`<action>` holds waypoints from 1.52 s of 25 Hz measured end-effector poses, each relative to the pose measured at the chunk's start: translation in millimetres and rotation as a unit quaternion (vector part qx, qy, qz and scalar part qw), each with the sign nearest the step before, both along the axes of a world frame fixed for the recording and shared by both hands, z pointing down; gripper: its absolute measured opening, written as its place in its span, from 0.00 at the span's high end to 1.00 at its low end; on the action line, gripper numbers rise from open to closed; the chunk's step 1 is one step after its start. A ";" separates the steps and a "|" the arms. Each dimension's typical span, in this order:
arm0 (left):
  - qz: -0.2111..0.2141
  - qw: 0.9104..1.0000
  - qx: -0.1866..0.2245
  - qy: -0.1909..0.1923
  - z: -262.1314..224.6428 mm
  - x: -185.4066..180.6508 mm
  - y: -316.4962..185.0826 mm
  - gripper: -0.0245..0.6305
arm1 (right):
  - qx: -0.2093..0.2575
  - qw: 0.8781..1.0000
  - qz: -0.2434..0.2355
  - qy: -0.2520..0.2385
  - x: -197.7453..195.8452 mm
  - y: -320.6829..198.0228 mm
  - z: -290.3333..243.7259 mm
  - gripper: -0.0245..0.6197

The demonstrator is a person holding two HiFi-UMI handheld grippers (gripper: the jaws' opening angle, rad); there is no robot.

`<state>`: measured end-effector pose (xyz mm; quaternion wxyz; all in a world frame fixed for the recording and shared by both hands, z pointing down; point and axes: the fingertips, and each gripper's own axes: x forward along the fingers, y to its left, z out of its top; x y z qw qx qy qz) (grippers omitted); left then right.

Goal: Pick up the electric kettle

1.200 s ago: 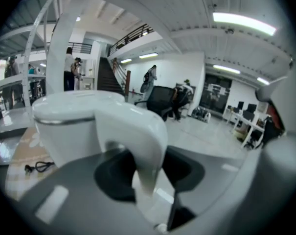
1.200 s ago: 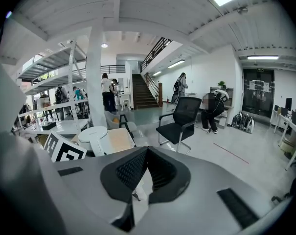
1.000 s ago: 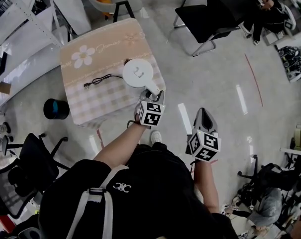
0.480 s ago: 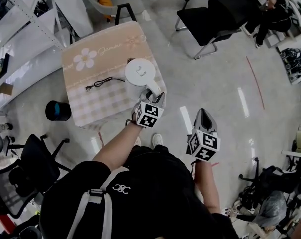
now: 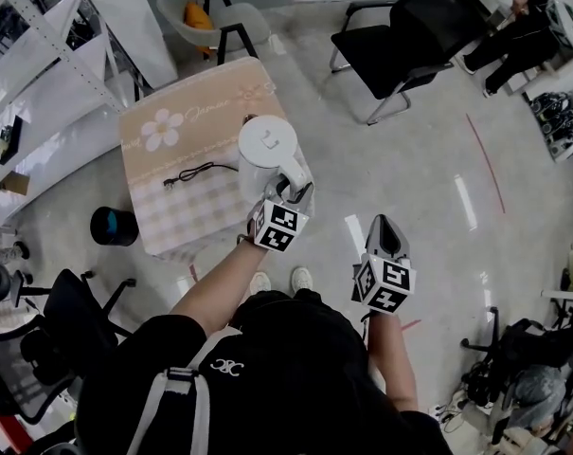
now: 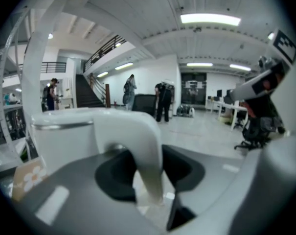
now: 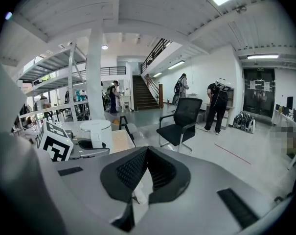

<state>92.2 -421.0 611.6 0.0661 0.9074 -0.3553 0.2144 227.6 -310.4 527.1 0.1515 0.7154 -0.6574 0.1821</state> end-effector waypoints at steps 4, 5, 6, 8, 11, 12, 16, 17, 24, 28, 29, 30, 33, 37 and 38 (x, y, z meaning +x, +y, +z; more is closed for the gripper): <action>0.013 1.000 0.022 0.009 -25.2 2.7 1.5 0.73 | 0.006 1.000 -0.004 -0.009 -3.4 -2.5 0.0 0.96; 0.019 0.999 0.028 0.011 -32.1 4.3 3.0 0.73 | 0.011 1.000 -0.007 -0.013 -5.0 -3.8 -2.1 0.96; 0.024 0.999 0.033 0.013 -39.0 6.0 4.5 0.73 | 0.016 1.000 -0.011 -0.018 -7.0 -5.7 -5.0 0.96; 0.030 0.999 0.041 0.018 -52.3 8.8 7.7 0.73 | 0.029 0.999 -0.020 -0.024 -10.9 -9.9 -11.9 0.96; 0.036 0.998 0.051 0.020 -69.4 12.8 15.9 0.73 | 0.044 0.998 -0.031 -0.028 -16.1 -13.0 -19.5 0.96; 0.039 0.998 0.055 0.018 -74.9 14.3 18.9 0.73 | 0.048 0.998 -0.033 -0.030 -17.5 -13.5 -21.3 0.96; 0.050 0.996 0.070 0.020 -98.3 18.5 31.7 0.73 | 0.064 0.997 -0.043 -0.032 -23.5 -14.0 -29.5 0.96; 0.051 0.996 0.071 0.022 -104.6 19.0 35.1 0.73 | 0.068 0.996 -0.047 -0.033 -25.0 -14.0 -32.2 0.96; 0.050 0.996 0.063 0.030 -133.2 19.2 56.3 0.73 | 0.090 0.992 -0.072 -0.050 -32.7 -21.0 -47.4 0.96; 0.047 0.997 0.058 0.034 -136.4 13.3 58.9 0.73 | 0.098 0.990 -0.082 -0.051 -40.1 -30.3 -56.3 0.96; 0.047 0.997 0.057 0.035 -136.8 11.2 59.2 0.73 | 0.100 0.990 -0.086 -0.052 -42.7 -32.3 -57.9 0.96; 0.047 0.997 0.056 0.037 -137.4 9.6 59.7 0.73 | 0.101 0.989 -0.090 -0.052 -45.2 -33.8 -59.1 0.96; 0.045 0.997 0.053 0.040 -138.6 6.1 61.3 0.73 | 0.104 0.988 -0.100 -0.055 -51.9 -36.8 -60.2 0.96; 0.042 0.997 0.053 0.047 -139.6 -1.1 59.9 0.73 | 0.108 0.986 -0.112 -0.057 -62.0 -39.3 -61.1 0.96; 0.041 0.997 0.053 0.048 -140.2 -2.5 59.2 0.73 | 0.109 0.986 -0.115 -0.057 -64.1 -39.6 -61.8 0.96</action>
